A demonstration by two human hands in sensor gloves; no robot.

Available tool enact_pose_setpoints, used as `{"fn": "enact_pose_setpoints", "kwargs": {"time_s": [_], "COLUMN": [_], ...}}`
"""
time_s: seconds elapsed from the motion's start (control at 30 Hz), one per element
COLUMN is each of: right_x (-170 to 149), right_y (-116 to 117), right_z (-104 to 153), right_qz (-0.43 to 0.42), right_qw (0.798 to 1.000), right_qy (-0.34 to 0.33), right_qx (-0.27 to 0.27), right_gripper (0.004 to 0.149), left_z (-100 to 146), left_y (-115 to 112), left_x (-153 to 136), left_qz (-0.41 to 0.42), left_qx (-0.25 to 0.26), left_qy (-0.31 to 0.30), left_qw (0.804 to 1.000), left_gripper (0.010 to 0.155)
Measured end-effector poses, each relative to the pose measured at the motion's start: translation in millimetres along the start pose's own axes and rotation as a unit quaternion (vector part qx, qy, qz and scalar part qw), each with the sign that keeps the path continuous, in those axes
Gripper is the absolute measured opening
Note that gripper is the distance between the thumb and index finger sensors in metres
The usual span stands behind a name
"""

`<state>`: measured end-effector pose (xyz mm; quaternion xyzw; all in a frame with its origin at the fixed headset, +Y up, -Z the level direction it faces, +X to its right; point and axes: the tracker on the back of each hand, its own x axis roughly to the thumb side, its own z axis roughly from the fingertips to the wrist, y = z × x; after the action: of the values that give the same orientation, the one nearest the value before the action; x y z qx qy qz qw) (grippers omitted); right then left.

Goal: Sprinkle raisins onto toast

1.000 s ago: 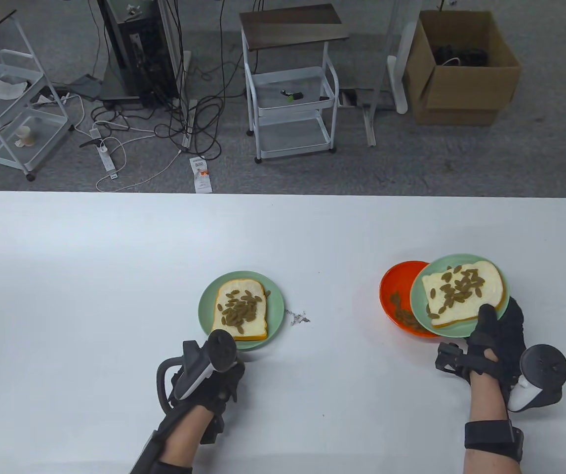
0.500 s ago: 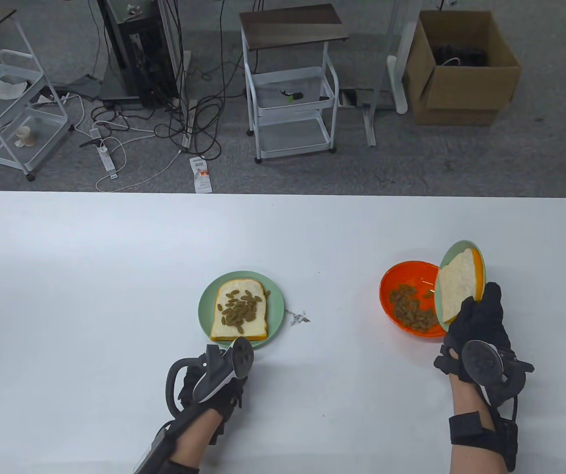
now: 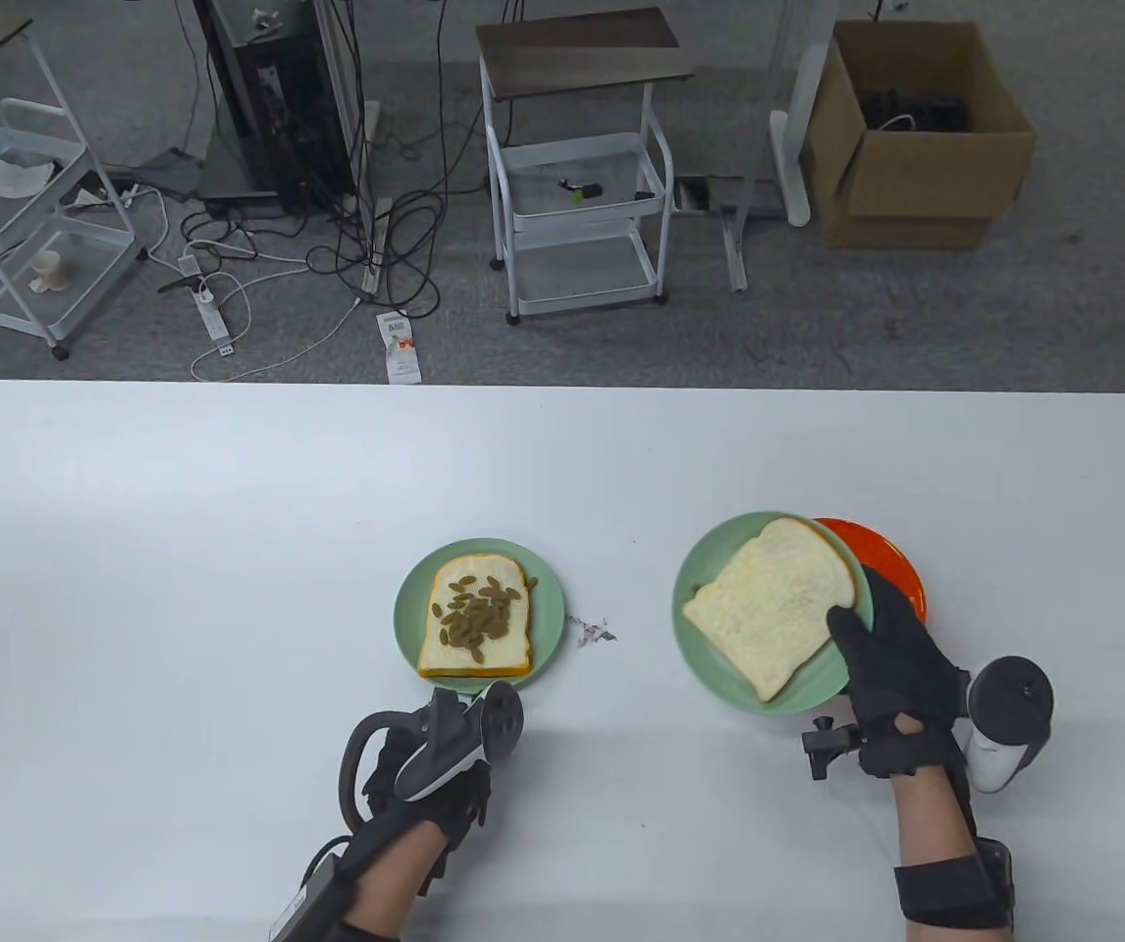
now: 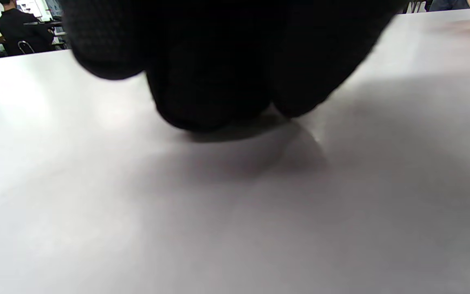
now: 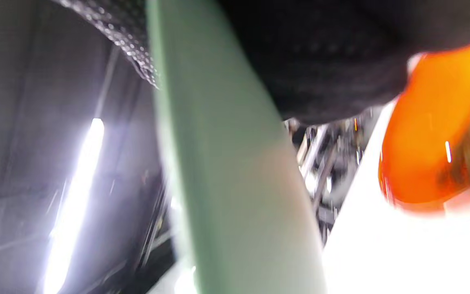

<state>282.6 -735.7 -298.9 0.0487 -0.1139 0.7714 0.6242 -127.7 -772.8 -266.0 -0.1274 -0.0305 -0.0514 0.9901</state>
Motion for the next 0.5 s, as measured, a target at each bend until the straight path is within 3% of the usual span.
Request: {"fn": "enact_pose_setpoints", "kwargs": {"time_s": [0.07,0.13,0.2,0.5], "right_x": [-4,-8,-13,-34], "right_y": [14,28,40,82], "right_z": [-3,-5,-4,4], "right_qz": [0.005,0.015,0.025,0.092], "right_qw": [0.998,0.985,0.972,0.92], "right_qy": [0.002,0.026,0.045,0.114], "right_qx": [0.069,0.17,0.23,0.364], "right_gripper": [0.057,0.057,0.057,0.056], "left_z": [-1,-3,-3,-4], "left_y": [-1,-1,0,-2], "left_x": [0,0,1,1], "left_qz": [-0.006,-0.009,-0.014,-0.024], "left_qx": [0.01,0.023,0.02,-0.015], "left_qy": [0.005,0.006,0.006,-0.011], "left_qw": [1.0,1.0,1.0,1.0], "left_gripper": [0.05,0.045,0.043,0.046]}}
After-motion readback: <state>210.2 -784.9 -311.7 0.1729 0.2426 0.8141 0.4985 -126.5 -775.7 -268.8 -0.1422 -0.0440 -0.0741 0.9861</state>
